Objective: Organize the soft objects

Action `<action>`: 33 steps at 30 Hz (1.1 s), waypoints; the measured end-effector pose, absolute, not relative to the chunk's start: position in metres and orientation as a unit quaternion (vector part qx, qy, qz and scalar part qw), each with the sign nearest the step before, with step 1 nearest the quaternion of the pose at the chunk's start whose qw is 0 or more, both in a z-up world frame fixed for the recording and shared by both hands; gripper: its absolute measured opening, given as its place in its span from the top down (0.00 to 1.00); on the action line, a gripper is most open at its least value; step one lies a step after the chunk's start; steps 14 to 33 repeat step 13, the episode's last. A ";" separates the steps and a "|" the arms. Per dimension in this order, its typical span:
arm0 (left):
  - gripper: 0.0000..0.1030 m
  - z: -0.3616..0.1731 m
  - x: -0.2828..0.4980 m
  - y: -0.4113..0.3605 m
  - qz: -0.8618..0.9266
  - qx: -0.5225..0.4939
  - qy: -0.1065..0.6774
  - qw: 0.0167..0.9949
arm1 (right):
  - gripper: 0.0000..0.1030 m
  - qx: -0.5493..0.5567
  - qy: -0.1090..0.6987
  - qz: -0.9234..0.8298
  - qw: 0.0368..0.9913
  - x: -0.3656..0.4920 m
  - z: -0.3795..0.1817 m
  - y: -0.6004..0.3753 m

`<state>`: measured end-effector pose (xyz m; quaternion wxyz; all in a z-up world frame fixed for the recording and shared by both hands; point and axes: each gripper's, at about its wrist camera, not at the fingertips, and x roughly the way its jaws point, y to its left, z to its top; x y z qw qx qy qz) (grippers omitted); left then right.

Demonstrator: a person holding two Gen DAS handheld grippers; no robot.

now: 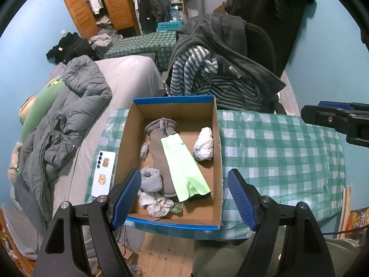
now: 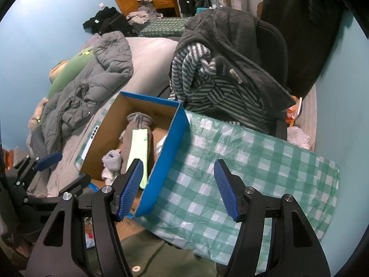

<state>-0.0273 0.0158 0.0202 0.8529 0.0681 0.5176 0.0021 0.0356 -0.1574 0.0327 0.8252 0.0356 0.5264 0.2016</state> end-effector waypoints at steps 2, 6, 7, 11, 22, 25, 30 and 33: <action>0.24 0.020 -0.027 0.014 0.003 0.067 0.517 0.853 | 0.38 0.036 0.526 0.201 0.825 0.035 0.033 -0.159; 0.24 0.021 -0.028 0.012 0.002 0.066 0.517 0.854 | 0.38 0.037 0.527 0.201 0.825 0.035 0.032 -0.161; 0.24 0.020 -0.029 0.011 0.001 0.067 0.517 0.854 | 0.38 0.037 0.527 0.201 0.825 0.034 0.032 -0.161; 0.24 0.021 -0.030 0.007 0.000 0.069 0.516 0.854 | 0.38 0.039 0.527 0.201 0.825 0.035 0.032 -0.169; 0.24 0.021 -0.031 0.006 0.000 0.068 0.516 0.854 | 0.38 0.040 0.527 0.201 0.825 0.034 0.031 -0.172; 0.24 0.021 -0.031 0.006 0.000 0.068 0.516 0.854 | 0.38 0.040 0.527 0.201 0.825 0.034 0.031 -0.172; 0.24 0.021 -0.031 0.006 0.000 0.068 0.516 0.854 | 0.38 0.040 0.527 0.201 0.825 0.034 0.031 -0.172; 0.24 0.021 -0.031 0.006 0.000 0.068 0.516 0.854 | 0.38 0.040 0.527 0.201 0.825 0.034 0.031 -0.172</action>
